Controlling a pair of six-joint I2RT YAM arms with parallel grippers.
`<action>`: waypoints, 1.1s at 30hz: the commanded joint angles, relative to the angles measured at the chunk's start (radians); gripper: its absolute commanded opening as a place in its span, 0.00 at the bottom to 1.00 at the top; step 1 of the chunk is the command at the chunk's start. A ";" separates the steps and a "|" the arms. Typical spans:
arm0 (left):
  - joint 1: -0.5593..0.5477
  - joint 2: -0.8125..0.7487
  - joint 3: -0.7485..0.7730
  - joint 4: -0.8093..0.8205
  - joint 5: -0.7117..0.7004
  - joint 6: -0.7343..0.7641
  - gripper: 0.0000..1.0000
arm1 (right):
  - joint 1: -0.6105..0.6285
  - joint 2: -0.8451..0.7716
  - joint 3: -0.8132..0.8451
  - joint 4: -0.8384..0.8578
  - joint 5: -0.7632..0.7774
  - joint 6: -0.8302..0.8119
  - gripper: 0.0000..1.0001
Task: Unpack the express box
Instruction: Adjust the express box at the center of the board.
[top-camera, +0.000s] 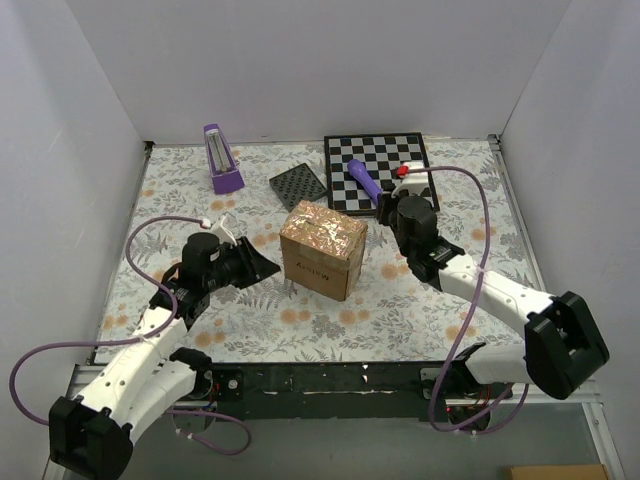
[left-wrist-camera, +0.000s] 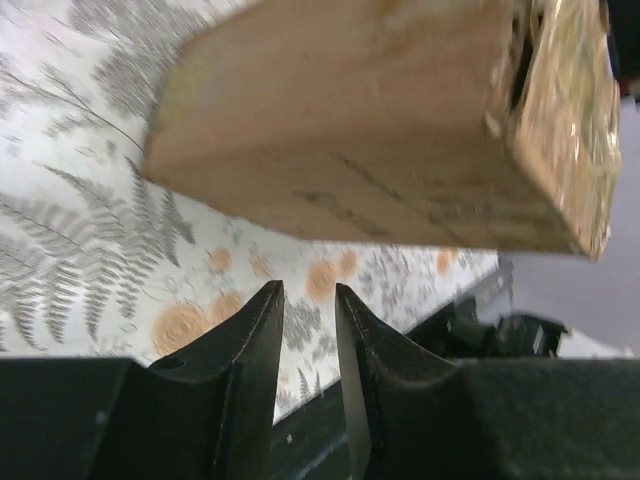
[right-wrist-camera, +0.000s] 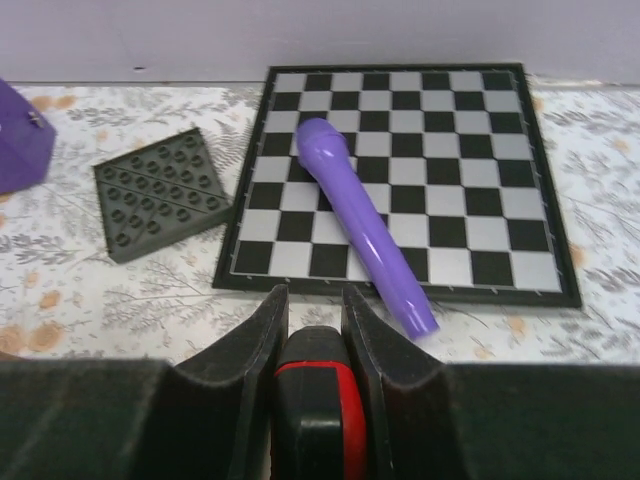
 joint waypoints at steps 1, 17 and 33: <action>-0.008 -0.044 -0.053 0.053 0.266 -0.031 0.25 | -0.010 0.083 0.097 0.194 -0.199 -0.047 0.01; -0.017 0.349 -0.013 0.213 0.168 -0.005 0.24 | 0.148 -0.087 -0.153 0.082 -0.268 0.022 0.01; -0.016 0.551 0.179 0.219 0.114 0.144 0.42 | 0.330 -0.202 -0.262 0.042 -0.129 0.139 0.01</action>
